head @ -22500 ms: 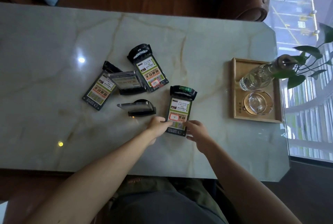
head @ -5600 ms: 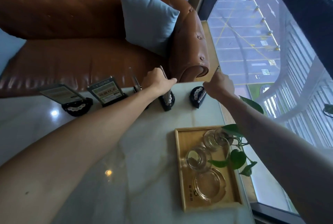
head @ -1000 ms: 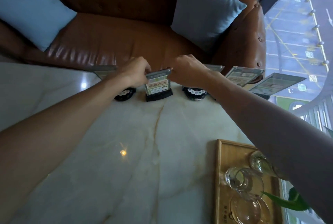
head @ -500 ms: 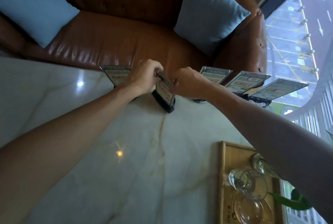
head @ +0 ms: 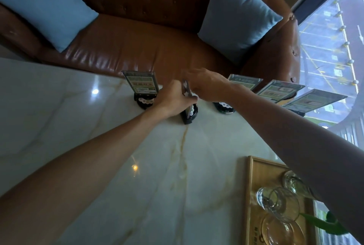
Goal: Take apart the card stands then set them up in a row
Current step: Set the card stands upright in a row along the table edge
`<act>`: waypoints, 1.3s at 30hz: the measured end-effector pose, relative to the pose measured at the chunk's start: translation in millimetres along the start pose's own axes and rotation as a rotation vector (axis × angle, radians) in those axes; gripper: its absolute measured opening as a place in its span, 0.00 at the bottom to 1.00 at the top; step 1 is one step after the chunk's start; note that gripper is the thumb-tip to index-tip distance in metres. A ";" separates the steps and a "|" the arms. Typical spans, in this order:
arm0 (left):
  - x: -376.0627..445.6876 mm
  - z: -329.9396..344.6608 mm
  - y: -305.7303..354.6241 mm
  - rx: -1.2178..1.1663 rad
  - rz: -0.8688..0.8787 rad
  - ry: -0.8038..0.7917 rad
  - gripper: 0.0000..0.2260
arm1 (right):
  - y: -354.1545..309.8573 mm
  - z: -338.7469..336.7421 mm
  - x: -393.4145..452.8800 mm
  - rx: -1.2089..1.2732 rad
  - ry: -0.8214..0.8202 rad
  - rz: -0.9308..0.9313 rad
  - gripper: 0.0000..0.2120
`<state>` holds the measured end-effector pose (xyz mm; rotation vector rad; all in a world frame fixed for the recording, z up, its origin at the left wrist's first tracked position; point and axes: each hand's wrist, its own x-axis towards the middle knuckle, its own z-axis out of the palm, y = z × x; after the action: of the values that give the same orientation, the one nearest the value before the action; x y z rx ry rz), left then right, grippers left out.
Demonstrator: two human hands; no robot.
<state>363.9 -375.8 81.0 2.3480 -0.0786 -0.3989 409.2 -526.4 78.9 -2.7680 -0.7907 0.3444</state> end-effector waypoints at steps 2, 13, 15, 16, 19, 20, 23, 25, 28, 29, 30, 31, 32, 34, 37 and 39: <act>1.9 0.5 -1.2 0.050 -0.004 0.017 0.10 | 1.7 -2.5 1.6 -0.066 0.038 -0.048 0.16; 53.6 -11.8 5.8 0.271 0.259 0.118 0.10 | 35.9 -20.3 -13.9 -0.053 0.083 0.236 0.09; 59.2 -8.1 8.7 0.258 0.274 0.129 0.10 | 40.2 -21.0 -15.2 -0.027 0.098 0.258 0.08; 61.4 -7.1 10.6 0.254 0.281 0.134 0.11 | 41.7 -21.9 -15.9 -0.021 0.099 0.265 0.07; 65.7 -3.2 15.0 0.254 0.293 0.142 0.11 | 45.3 -23.6 -18.4 0.002 0.088 0.290 0.07; 66.3 -1.8 16.2 0.255 0.296 0.146 0.11 | 46.9 -23.8 -19.1 0.011 0.086 0.300 0.07; 69.0 1.8 17.9 0.236 0.315 0.139 0.11 | 51.0 -23.9 -21.7 0.005 0.089 0.315 0.08; 70.6 2.7 18.5 0.227 0.324 0.133 0.11 | 52.7 -23.6 -22.6 0.002 0.096 0.319 0.08; 72.5 1.6 17.9 0.222 0.324 0.123 0.11 | 53.3 -21.7 -21.9 0.011 0.094 0.327 0.08; 72.3 1.2 17.6 0.221 0.323 0.119 0.11 | 53.0 -21.3 -21.6 0.010 0.091 0.335 0.07; 71.0 1.2 17.9 0.221 0.325 0.115 0.11 | 53.0 -20.8 -21.5 0.009 0.091 0.341 0.07; 69.6 1.4 18.0 0.220 0.329 0.113 0.11 | 52.8 -20.4 -21.4 0.009 0.092 0.346 0.07; 68.0 1.6 18.1 0.219 0.332 0.113 0.10 | 52.6 -19.8 -21.5 0.009 0.093 0.350 0.07; 66.4 1.7 16.8 0.212 0.333 0.115 0.10 | 51.6 -19.2 -21.2 0.017 0.093 0.352 0.07; 65.9 0.8 14.7 0.209 0.322 0.107 0.10 | 49.6 -18.3 -20.8 0.037 0.096 0.365 0.08; 64.6 -0.6 14.6 0.204 0.313 0.099 0.10 | 48.4 -17.6 -21.2 0.054 0.099 0.366 0.08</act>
<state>426.3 -397.1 74.5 2.4964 -0.4522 -0.1250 420.3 -580.6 84.7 -2.8438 -0.2443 0.2850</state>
